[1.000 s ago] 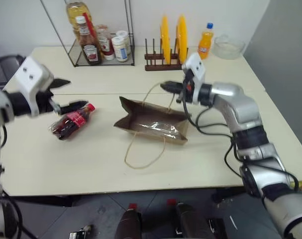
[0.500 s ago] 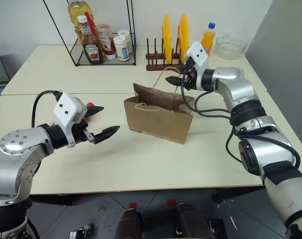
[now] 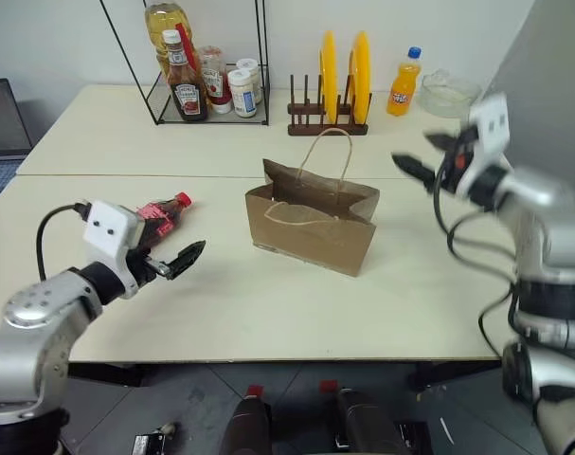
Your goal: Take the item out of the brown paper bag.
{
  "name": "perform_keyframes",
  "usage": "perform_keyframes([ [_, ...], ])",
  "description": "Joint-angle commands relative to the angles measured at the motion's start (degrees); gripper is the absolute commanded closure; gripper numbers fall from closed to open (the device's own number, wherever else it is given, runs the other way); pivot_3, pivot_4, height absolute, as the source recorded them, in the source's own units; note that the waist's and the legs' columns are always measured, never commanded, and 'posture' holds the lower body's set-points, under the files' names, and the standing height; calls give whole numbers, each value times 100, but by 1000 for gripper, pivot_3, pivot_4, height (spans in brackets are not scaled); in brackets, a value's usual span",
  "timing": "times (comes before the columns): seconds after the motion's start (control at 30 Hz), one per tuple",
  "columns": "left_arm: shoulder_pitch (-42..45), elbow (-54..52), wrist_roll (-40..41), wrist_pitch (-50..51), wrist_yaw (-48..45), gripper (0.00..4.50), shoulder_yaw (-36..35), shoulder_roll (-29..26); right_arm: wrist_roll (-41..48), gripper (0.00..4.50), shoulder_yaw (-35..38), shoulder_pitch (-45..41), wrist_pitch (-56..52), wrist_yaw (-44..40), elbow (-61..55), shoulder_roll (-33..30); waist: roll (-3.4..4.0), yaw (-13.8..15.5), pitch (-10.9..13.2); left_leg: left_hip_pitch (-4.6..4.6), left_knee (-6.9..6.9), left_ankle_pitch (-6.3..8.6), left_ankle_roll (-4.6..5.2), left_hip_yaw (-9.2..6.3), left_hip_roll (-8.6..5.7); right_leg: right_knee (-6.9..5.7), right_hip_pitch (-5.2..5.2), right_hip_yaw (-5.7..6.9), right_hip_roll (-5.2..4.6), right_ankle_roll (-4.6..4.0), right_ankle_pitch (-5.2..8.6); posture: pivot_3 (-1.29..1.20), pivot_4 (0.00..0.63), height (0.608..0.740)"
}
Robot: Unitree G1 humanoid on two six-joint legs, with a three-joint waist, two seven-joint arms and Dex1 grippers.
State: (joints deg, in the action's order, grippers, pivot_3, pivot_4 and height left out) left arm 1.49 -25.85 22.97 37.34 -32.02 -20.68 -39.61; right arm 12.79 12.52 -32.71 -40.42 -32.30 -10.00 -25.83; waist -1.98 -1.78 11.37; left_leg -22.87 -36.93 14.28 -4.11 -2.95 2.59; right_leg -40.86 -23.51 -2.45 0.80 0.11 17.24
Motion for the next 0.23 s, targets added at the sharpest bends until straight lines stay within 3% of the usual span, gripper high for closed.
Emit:
perform_keyframes([
  [0.03,-120,-203,-414,-391,576,0,105,376,-254,477,340,1099,209,1045,-1480,463,7,0,-4,0,2,0,0,1,2,-1,-2,-2,0,0,0,0,150,740],
  [0.23,-584,-39,-809,-733,1216,0,473,1262,-730,477,-58,2720,938,2005,-1863,1366,11,-24,-9,20,0,0,-1,11,0,-1,12,-11,5,2,1,0,150,740],
])
